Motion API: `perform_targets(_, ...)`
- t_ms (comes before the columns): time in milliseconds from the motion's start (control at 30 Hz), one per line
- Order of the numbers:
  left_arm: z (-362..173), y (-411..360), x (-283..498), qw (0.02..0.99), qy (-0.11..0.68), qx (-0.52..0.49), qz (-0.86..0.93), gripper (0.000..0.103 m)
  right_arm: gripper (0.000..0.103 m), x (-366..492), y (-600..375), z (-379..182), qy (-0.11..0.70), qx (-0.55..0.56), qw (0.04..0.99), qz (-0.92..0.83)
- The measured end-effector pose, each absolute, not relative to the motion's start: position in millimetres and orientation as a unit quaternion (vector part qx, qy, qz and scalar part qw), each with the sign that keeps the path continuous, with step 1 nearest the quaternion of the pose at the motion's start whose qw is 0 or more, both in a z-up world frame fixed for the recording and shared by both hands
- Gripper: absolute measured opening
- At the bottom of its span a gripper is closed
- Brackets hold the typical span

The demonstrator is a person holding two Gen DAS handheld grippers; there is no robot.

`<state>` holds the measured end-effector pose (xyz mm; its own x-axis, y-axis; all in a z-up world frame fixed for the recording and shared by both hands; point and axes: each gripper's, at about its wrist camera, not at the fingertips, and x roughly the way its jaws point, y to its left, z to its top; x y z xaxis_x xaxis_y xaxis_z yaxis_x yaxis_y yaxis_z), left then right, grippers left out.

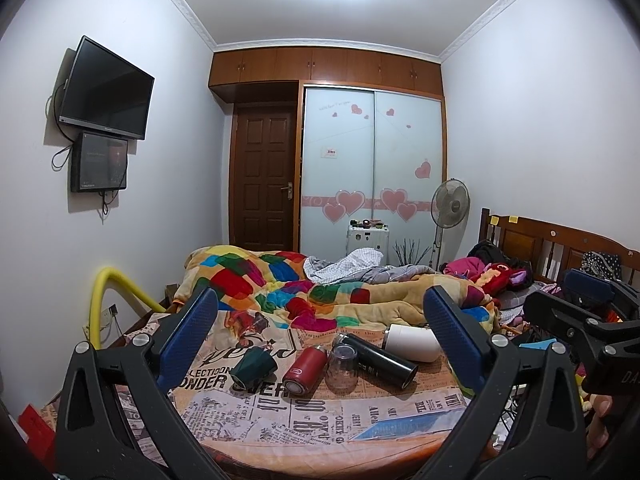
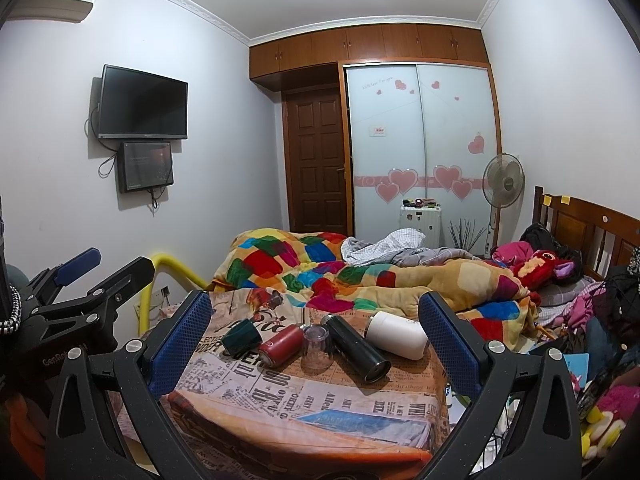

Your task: Flip cup upright

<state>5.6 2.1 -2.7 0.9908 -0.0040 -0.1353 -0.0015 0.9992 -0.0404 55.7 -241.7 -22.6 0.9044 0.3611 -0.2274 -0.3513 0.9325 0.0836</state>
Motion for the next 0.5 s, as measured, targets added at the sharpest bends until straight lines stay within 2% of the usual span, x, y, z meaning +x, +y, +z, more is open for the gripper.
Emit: perform_targets(500, -1.6, 0.9, 5.0, 0.998, 0.067, -0.020, 0.000, 0.103, 0.103, 55.4, -240.9, -23.2, 0.120, 0.019, 0.976, 0.183)
